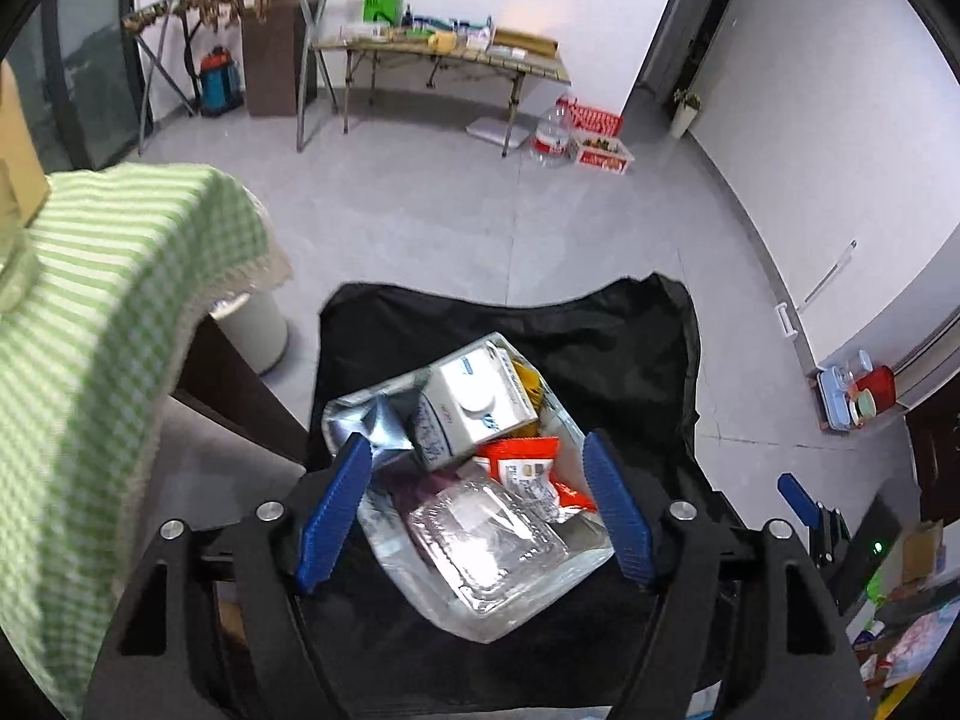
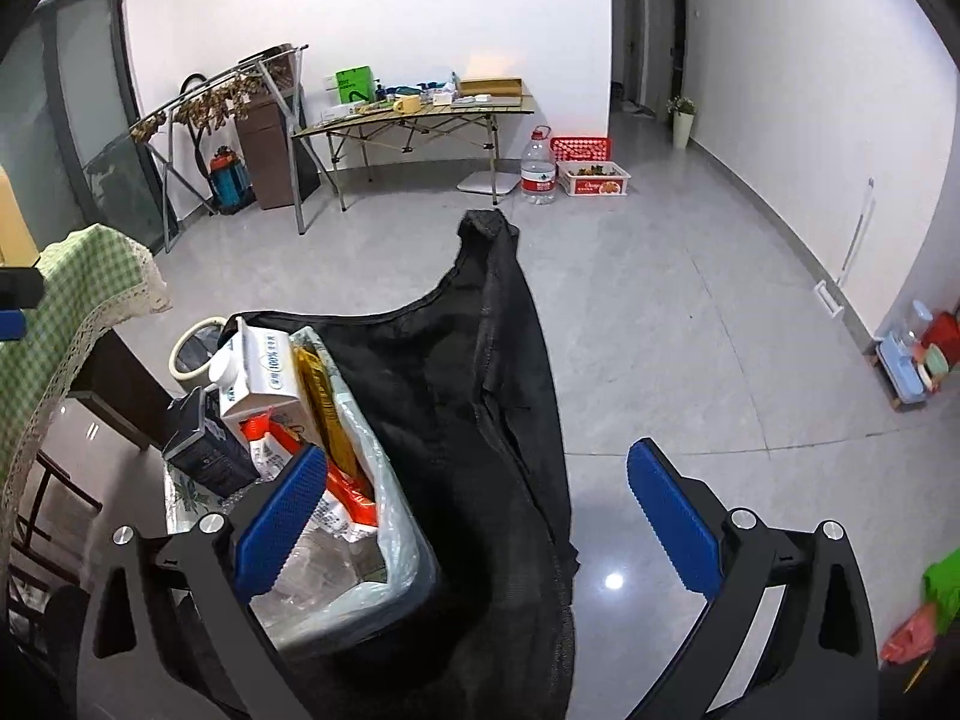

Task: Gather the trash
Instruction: 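Move both grippers back to the table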

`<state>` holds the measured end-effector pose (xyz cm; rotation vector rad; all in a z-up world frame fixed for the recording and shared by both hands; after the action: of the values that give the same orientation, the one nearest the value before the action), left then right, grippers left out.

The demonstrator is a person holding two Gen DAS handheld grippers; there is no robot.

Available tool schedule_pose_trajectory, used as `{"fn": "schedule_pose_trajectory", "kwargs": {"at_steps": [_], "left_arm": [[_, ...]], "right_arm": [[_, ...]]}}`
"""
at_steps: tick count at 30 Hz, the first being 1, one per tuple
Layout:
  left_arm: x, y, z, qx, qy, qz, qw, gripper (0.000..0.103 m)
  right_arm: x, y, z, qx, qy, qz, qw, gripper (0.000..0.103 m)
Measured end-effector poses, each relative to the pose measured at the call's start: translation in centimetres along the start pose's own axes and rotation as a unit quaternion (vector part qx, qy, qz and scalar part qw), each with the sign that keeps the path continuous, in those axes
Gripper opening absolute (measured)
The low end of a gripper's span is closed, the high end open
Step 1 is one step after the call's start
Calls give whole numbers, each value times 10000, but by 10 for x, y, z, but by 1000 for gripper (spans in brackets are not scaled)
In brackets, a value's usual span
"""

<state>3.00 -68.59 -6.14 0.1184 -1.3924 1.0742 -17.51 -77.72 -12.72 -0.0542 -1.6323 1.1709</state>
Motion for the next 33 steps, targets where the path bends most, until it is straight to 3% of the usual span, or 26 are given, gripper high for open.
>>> {"fn": "schedule_pose_trajectory", "kwargs": {"at_steps": [5, 10, 16, 20, 25, 29, 31, 33], "left_arm": [[34, 3, -23, 88, 31, 313, 9995, 75], [83, 18, -66, 339, 17, 847, 9958, 84], [130, 37, -117, 518, -395, 1379, 9883, 86], [164, 47, -150, 758, -483, 1665, 9819, 89], [214, 65, -202, 1122, -698, 2147, 9677, 91], [253, 78, -252, 1510, -966, 2379, 9546, 91], [273, 84, -285, 1714, -1213, 2484, 9456, 93], [290, 90, -325, 1882, -1735, 2525, 9331, 94]], "right_arm": [[14, -14, -22, 264, -57, 200, 9994, 96], [31, -32, -51, 476, -169, 473, 9976, 96], [48, -45, -107, 898, -497, 701, 9922, 96], [64, -53, -145, 1126, -758, 912, 9865, 96], [92, -64, -205, 1507, -1136, 1168, 9751, 96], [129, -72, -252, 1825, -1475, 1582, 9591, 96], [149, -73, -281, 2032, -1670, 1781, 9482, 96], [161, -70, -300, 2174, -1798, 1887, 9406, 96]]}}
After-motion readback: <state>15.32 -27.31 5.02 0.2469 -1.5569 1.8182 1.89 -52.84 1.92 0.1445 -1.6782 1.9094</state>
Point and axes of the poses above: each gripper's, at about its wrist camera, not at the fingertips, and x roughly against the way its jaws point, z to its right, y to its underside, the point moved 2 cm from there along -x, roughly the way its jaws point, and after that the axes turned 9 degrees about x, right-handed, at the moved point
